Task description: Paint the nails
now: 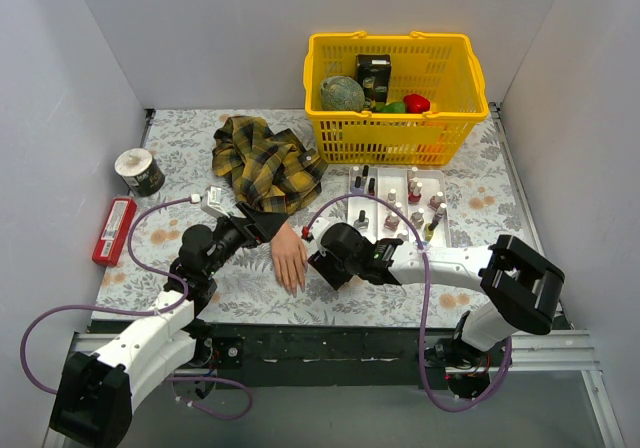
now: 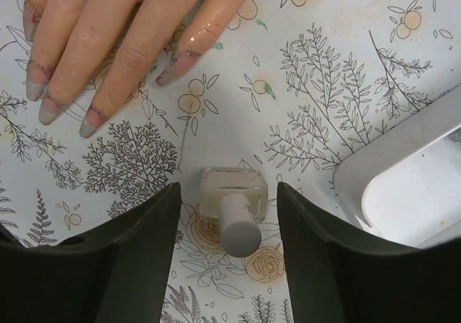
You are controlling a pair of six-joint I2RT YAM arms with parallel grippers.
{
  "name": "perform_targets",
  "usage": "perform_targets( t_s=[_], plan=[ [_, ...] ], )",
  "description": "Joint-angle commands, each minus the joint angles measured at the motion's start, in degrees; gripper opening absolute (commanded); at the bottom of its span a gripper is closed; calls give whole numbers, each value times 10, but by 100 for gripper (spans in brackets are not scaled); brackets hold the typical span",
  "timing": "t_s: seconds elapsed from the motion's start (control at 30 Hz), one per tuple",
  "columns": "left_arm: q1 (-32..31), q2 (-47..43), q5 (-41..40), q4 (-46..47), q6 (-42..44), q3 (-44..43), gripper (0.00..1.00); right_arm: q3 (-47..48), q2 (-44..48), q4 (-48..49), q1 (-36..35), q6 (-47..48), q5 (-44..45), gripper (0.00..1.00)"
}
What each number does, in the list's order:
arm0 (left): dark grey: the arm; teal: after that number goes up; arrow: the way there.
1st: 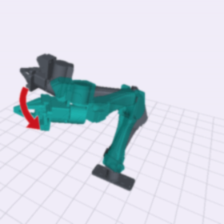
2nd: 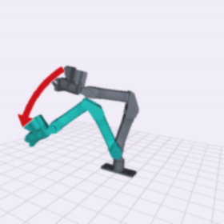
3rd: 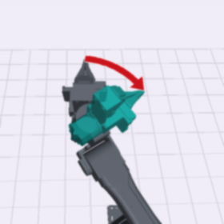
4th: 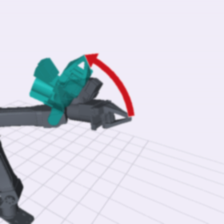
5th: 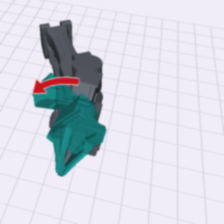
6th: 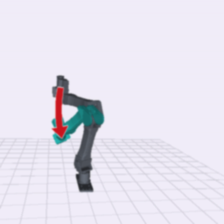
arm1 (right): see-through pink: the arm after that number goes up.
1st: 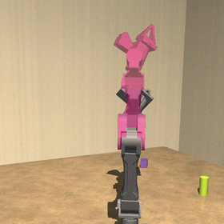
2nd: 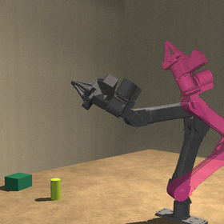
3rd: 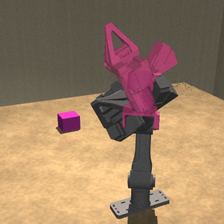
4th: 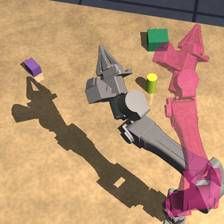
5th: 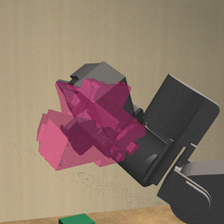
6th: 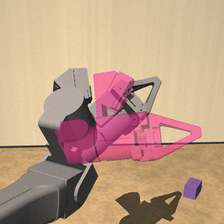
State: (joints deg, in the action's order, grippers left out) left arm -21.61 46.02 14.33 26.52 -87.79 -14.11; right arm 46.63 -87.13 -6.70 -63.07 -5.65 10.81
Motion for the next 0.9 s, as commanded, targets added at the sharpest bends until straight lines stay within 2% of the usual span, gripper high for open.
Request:
perform_targets(
  t_s=[0.0,0.07,0.2,0.43,0.57,0.67,0.87],
  plan=[
    [-4,-11,-7,-4,12,-22,98,18,3,19,-2,1,-6,65],
    [-5,-12,-6,-4,12,-22,98,16,9,19,-2,2,-4,70],
    [-5,-14,-7,-5,12,-23,98,13,28,13,-2,-1,12,74],
    [-5,-20,-12,9,26,-13,98,-8,87,14,-1,-3,14,75],
    [-6,-25,-20,17,45,-2,98,-14,111,14,-1,-6,17,69],
    [-11,-23,-32,6,67,0,98,-15,128,6,-1,-6,14,69],
    [-54,-39,-33,-22,132,19,98,-46,201,18,-1,-10,25,69]
  ],
)
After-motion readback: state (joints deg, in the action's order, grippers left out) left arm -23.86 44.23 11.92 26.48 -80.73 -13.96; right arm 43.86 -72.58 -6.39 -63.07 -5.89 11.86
